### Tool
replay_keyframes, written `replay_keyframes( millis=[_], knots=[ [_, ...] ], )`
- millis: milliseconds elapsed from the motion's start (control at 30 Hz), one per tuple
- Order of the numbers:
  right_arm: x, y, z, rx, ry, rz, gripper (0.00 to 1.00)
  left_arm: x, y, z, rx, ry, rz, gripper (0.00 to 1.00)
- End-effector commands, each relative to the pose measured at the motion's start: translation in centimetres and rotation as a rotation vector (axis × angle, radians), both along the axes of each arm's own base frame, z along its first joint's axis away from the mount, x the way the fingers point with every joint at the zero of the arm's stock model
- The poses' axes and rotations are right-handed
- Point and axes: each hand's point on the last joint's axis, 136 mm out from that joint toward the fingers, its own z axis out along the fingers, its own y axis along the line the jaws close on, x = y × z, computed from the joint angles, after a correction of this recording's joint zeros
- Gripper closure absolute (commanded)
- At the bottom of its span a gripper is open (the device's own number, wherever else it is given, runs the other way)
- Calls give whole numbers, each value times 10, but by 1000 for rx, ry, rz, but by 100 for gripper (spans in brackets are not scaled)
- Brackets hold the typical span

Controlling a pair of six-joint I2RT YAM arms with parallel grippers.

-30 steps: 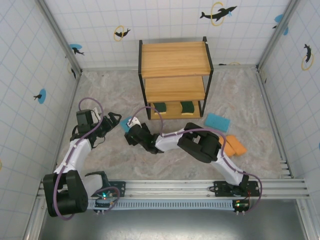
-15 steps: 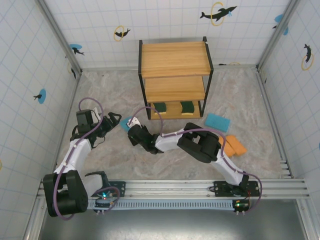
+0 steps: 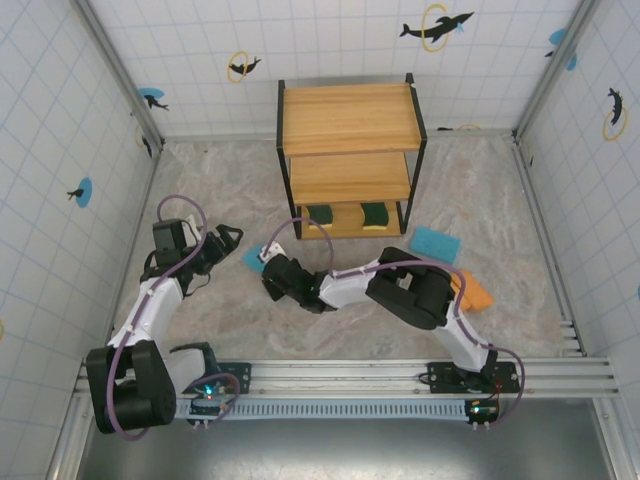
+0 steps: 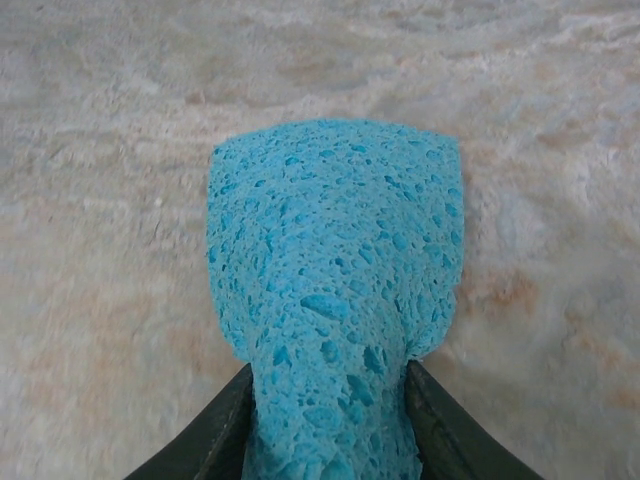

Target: Place and organize the cleaning sponges onto the shelf

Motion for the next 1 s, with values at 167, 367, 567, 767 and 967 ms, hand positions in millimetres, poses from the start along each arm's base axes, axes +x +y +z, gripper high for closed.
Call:
replay_keyframes(
  millis=[167,367,567,767,967],
  knots=[
    [-39,-45,-19,-209,118,83,65,-2,1,0,10,-8,-5,2],
    [-54,-59,-3,-222,118,104,66,-1,1,1,7,-11,-7,2],
    [-63,-72,9,-225,118,95,67,-1,1,4,7,-19,-11,2],
    [-67,-87,24,-189,116,70,67,0,0,4,6,-16,-13,2],
    [-69,-102,37,-164,106,44,68,0,0,3,4,-14,-13,2]
  ],
)
